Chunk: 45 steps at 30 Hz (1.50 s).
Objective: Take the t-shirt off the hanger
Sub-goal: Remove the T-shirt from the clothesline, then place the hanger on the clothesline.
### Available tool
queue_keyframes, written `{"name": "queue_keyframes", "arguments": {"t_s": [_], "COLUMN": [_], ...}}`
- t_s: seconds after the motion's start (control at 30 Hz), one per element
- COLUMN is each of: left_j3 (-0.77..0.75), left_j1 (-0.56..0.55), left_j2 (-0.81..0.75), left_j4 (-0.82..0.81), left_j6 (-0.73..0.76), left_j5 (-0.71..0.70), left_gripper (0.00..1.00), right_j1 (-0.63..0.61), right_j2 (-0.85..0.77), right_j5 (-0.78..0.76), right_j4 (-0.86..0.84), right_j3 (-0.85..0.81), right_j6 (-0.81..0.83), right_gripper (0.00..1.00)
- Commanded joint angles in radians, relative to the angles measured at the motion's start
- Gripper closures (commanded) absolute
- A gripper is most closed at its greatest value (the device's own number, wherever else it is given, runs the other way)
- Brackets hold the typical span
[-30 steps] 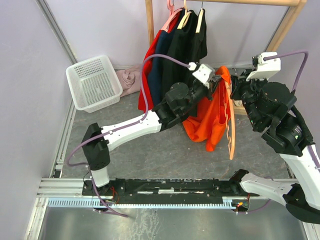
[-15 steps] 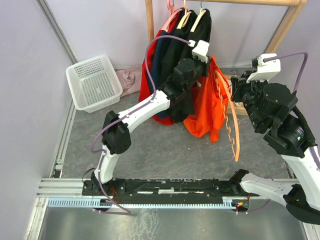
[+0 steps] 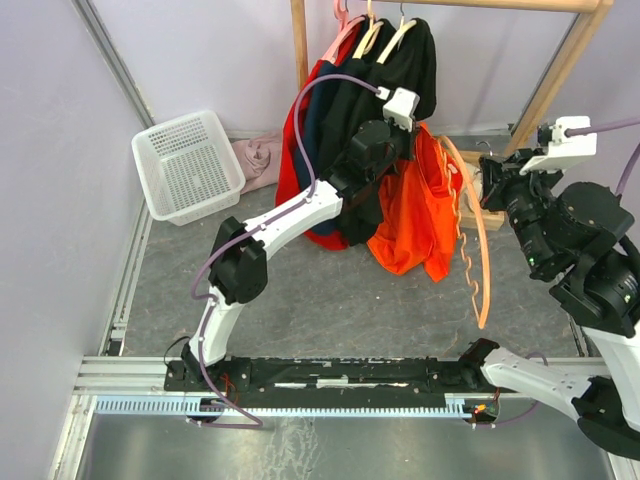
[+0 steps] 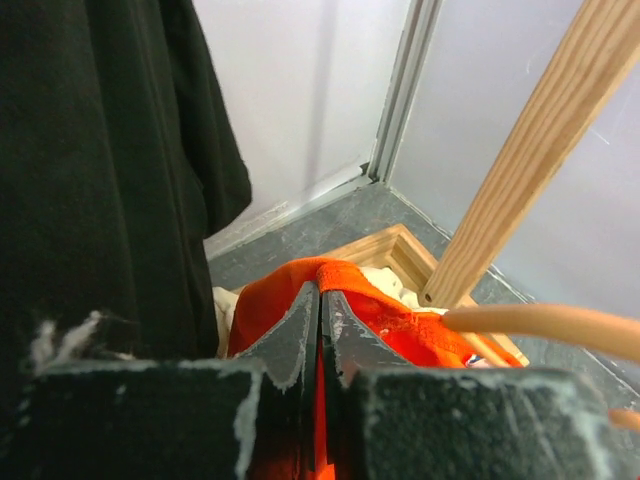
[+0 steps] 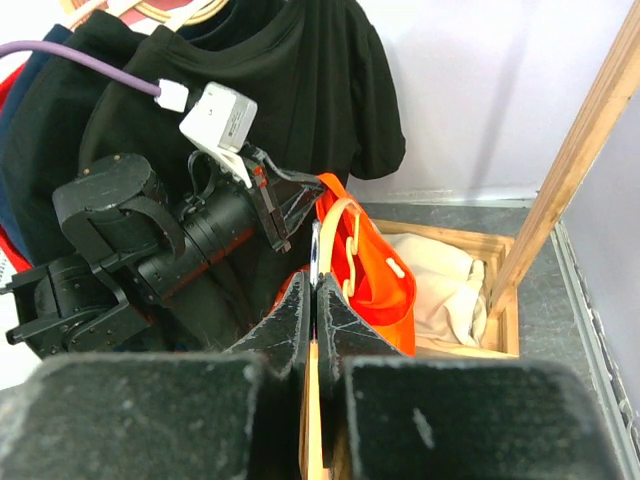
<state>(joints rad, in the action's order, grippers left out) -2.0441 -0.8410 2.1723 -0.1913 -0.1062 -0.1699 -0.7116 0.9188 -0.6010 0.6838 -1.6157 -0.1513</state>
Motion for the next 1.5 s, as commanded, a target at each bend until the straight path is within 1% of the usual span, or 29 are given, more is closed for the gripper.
{"name": "queue_keyframes", "arguments": {"t_s": [0.0,0.13,0.23,0.4,0.47,0.67,0.8,0.9,1.03,1.1,1.27,1.33,1.47], "left_j3": [0.084,0.236,0.318,0.462,0.534,0.679,0.784,0.862,0.972,1.012,1.089,1.121,1.189], "left_j1": [-0.009,-0.051,-0.093,-0.137,-0.151,-0.199,-0.225,-0.241,-0.273,-0.293,-0.332,-0.343,-0.361], "left_j2": [-0.031,-0.123,-0.193,-0.316,-0.379,-0.530,-0.623,-0.688,-0.771,-0.803,-0.862,-0.888,-0.935], "left_j4": [-0.066,-0.149,-0.167,-0.186,-0.202,-0.206,-0.214,-0.216,-0.245,-0.251,-0.244,-0.250,-0.276], "left_j6": [-0.076,-0.047,-0.017,-0.024,-0.029,-0.032,-0.056,-0.074,-0.095,-0.099,-0.097,-0.103,-0.116], "left_j5": [0.054,0.029,0.006,0.021,0.023,0.027,0.033,0.035,0.021,0.008,-0.025,-0.038,-0.055], "left_gripper": [0.97,0.97,0.97,0.97,0.97,0.97,0.97,0.97,0.97,0.97,0.97,0.97,0.97], "right_j1": [0.000,0.000,-0.001,-0.001,0.000,0.000,0.018,0.091,0.253,0.302,0.394,0.427,0.491], "right_j2": [-0.020,-0.035,-0.057,-0.036,0.006,0.187,0.293,0.376,0.478,0.516,0.611,0.628,0.643], "right_j5": [0.004,0.065,0.105,0.094,0.076,-0.008,-0.043,-0.020,0.131,0.166,0.239,0.269,0.323], "right_j4": [-0.092,-0.201,-0.313,-0.411,-0.429,-0.464,-0.465,-0.385,-0.294,-0.289,-0.216,-0.206,-0.217], "right_j3": [-0.041,0.006,0.075,0.087,0.054,-0.095,-0.204,-0.325,-0.457,-0.506,-0.677,-0.708,-0.715], "right_j6": [0.042,0.117,0.177,0.210,0.232,0.304,0.320,0.264,0.132,0.106,0.049,0.027,-0.020], "right_gripper": [0.99,0.99,0.99,0.99,0.99,0.99,0.99,0.99,0.99,0.99,0.99,0.99,0.99]}}
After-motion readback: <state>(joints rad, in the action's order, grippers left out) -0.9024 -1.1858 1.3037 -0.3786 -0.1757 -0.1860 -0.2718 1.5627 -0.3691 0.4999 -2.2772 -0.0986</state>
